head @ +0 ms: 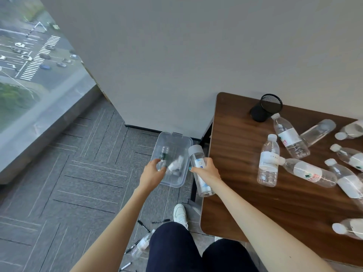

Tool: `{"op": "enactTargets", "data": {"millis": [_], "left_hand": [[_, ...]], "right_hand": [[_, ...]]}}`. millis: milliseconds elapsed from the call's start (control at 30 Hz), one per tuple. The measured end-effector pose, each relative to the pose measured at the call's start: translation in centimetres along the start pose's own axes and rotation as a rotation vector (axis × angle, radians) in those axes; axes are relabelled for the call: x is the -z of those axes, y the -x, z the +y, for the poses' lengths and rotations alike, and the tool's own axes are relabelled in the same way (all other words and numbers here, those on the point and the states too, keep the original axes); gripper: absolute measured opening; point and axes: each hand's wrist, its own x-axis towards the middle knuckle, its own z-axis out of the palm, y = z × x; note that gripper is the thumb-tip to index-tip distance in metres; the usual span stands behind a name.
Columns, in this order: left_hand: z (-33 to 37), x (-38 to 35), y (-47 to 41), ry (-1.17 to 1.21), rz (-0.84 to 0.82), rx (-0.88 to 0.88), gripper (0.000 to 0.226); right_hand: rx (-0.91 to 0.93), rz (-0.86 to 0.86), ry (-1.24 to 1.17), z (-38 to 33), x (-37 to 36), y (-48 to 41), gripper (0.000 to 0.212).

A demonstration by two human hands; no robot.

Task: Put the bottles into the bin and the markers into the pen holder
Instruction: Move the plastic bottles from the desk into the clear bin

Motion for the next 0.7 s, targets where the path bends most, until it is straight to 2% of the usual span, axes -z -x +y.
{"op": "enactTargets", "data": {"millis": [100,233,367,400,600,700], "left_hand": [[-0.5,0.6,0.2,0.049,0.022,-0.007,0.039],[-0.9,1.6,-0.1,0.072,0.043,-0.005,0.033],[-1.2,2.2,-0.6,0.064,0.074,-0.012,0.032],[-1.2,2.3,-0.6,0.066,0.080,-0.018,0.032],[-0.6,2.2,-0.9,0.082,0.076,-0.044,0.029],[0.3,2.0,-1.2,0.104,0.049,-0.056,0.028]], "right_hand": [[-0.016,-0.027,-0.054,-1.2,-0.7,-0.7,0.064],[0.008,-0.024,-0.078,-3.8,-1.0,-1.9,0.064],[0.058,-0.036,-0.067,-6.8,-0.8,-2.8,0.087],[0.073,-0.035,-0.027,-7.2,-0.8,-3.0,0.086],[0.140,0.100,-0.036,-6.2,-0.9,-2.8,0.038],[0.151,0.104,-0.080,-4.7,-0.3,-2.5,0.023]]}}
